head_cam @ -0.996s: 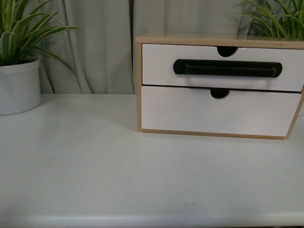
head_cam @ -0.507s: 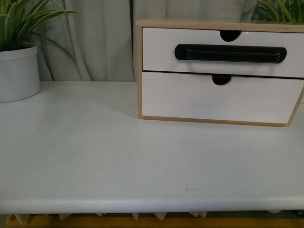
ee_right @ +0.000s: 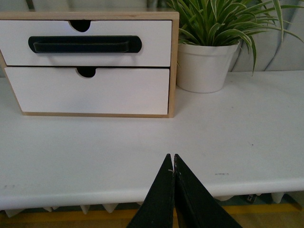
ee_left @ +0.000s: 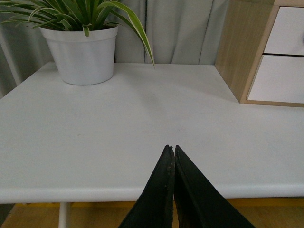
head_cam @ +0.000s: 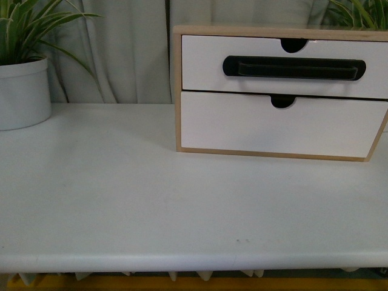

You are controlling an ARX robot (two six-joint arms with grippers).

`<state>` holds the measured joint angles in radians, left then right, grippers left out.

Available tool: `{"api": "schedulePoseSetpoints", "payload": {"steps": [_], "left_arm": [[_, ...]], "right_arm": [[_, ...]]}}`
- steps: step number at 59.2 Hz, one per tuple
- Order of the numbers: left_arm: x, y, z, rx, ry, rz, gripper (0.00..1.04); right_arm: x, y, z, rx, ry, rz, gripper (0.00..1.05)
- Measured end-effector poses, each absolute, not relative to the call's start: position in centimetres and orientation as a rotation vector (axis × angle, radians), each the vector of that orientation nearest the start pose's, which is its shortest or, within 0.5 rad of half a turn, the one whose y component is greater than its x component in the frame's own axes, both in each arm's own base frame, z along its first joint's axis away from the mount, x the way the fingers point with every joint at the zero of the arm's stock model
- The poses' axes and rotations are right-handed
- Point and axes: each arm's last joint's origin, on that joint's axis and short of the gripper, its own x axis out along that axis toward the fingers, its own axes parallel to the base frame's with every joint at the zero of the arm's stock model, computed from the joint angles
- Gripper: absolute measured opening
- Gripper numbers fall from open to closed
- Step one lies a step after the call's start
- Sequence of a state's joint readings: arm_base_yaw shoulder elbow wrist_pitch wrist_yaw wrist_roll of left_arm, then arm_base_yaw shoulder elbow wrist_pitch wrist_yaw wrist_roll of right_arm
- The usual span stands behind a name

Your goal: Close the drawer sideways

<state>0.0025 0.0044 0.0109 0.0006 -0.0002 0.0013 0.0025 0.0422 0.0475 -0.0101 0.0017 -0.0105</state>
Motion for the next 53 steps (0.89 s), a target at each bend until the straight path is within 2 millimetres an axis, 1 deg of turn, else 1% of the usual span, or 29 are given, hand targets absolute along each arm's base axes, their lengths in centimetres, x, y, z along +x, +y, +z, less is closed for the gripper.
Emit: {"api": "schedulePoseSetpoints", "payload": {"steps": [5,19,20,22,25,27,29,30,32,35,36,37,41,42,44,48,50,53], "left_arm": [[9.73,0.03,16.69,0.001,-0.007,0.003,0.04],[9.73,0.03,16.69,0.001,-0.007,0.003,0.04],[9.73,0.02,16.69,-0.001,-0.007,0.003,0.05],[9.73,0.02,16.69,-0.001,-0.007,0.003,0.12],[9.73,0.02,16.69,-0.001,-0.007,0.002,0.19],[9.73,0.02,16.69,-0.001,-0.007,0.003,0.26],[9.73,0.02,16.69,-0.001,-0.007,0.003,0.32],[9.73,0.02,16.69,-0.001,-0.007,0.003,0.33],[9.73,0.02,16.69,-0.001,-0.007,0.003,0.4],[9.73,0.03,16.69,-0.001,-0.007,0.003,0.48],[9.73,0.03,16.69,-0.001,-0.007,0.003,0.53],[9.73,0.03,16.69,-0.001,-0.007,0.003,0.57],[9.73,0.02,16.69,-0.001,-0.007,0.003,0.71],[9.73,0.02,16.69,-0.001,-0.007,0.003,0.76],[9.73,0.02,16.69,-0.001,-0.007,0.003,0.83],[9.73,0.02,16.69,-0.001,-0.007,0.003,0.96],[9.73,0.03,16.69,-0.001,-0.007,0.003,1.0],[9.73,0.03,16.69,-0.001,-0.007,0.003,0.98]], "right_arm": [[9.76,0.02,16.55,-0.01,0.002,0.002,0.01],[9.75,0.02,16.52,-0.01,0.001,0.001,0.01],[9.75,0.02,16.52,-0.011,0.001,0.001,0.03],[9.75,0.02,16.52,-0.01,0.001,0.001,0.07],[9.75,0.02,16.52,-0.01,0.001,0.001,0.16],[9.75,0.02,16.52,-0.01,0.001,0.001,0.22],[9.75,0.02,16.52,-0.01,0.001,0.001,0.29],[9.75,0.02,16.52,-0.01,0.001,0.001,0.31],[9.75,0.02,16.52,-0.01,0.001,0.001,0.36],[9.75,0.02,16.52,-0.01,0.001,0.001,0.45],[9.75,0.02,16.52,-0.01,0.001,0.001,0.48],[9.75,0.02,16.52,-0.01,0.001,0.001,0.54],[9.75,0.02,16.53,-0.01,0.0,0.001,0.68],[9.75,0.02,16.52,-0.01,0.001,0.001,0.71],[9.75,0.02,16.52,-0.01,0.001,0.001,0.8],[9.75,0.02,16.52,-0.01,0.001,0.001,0.91],[9.75,0.02,16.52,-0.01,0.001,0.001,0.97],[9.75,0.02,16.52,-0.009,0.001,0.001,0.96]]}}
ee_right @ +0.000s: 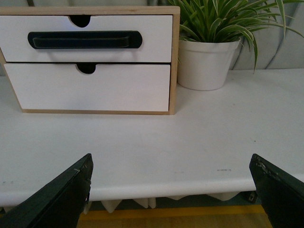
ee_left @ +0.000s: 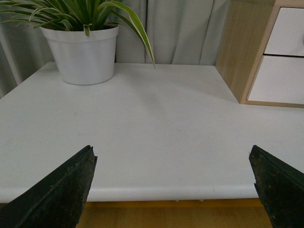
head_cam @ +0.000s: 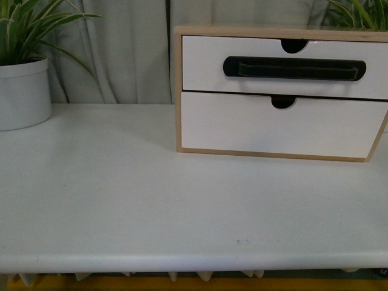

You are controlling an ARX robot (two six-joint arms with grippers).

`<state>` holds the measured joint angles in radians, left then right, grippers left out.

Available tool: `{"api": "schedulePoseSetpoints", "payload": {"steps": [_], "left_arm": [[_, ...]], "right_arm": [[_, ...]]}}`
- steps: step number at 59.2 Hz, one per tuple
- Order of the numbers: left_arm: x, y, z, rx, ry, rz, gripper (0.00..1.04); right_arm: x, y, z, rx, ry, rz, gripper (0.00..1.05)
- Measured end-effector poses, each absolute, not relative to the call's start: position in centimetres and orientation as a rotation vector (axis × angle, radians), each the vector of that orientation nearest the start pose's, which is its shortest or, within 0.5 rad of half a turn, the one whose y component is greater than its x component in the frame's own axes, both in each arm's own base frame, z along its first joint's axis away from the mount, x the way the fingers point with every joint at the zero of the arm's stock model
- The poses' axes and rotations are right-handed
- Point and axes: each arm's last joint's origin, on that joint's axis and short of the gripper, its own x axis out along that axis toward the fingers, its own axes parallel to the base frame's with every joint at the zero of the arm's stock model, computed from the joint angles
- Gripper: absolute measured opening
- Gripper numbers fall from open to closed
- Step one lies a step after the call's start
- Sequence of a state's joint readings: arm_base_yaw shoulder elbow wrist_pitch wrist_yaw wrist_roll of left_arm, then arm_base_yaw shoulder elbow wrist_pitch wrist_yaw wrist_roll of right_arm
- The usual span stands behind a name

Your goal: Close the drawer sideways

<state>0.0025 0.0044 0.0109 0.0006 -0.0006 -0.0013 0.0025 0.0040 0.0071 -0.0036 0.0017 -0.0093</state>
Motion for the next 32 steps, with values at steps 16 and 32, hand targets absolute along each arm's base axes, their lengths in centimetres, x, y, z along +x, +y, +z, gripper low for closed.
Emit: {"api": "schedulePoseSetpoints", "payload": {"steps": [16,32], "left_arm": [[9.73,0.02,16.69,-0.001,-0.007,0.003,0.98],[9.73,0.02,16.69,-0.001,-0.007,0.003,0.98]], "right_arm": [[9.75,0.02,16.52,-0.01,0.001,0.001,0.95],[9.75,0.02,16.52,-0.01,0.001,0.001,0.95]]}}
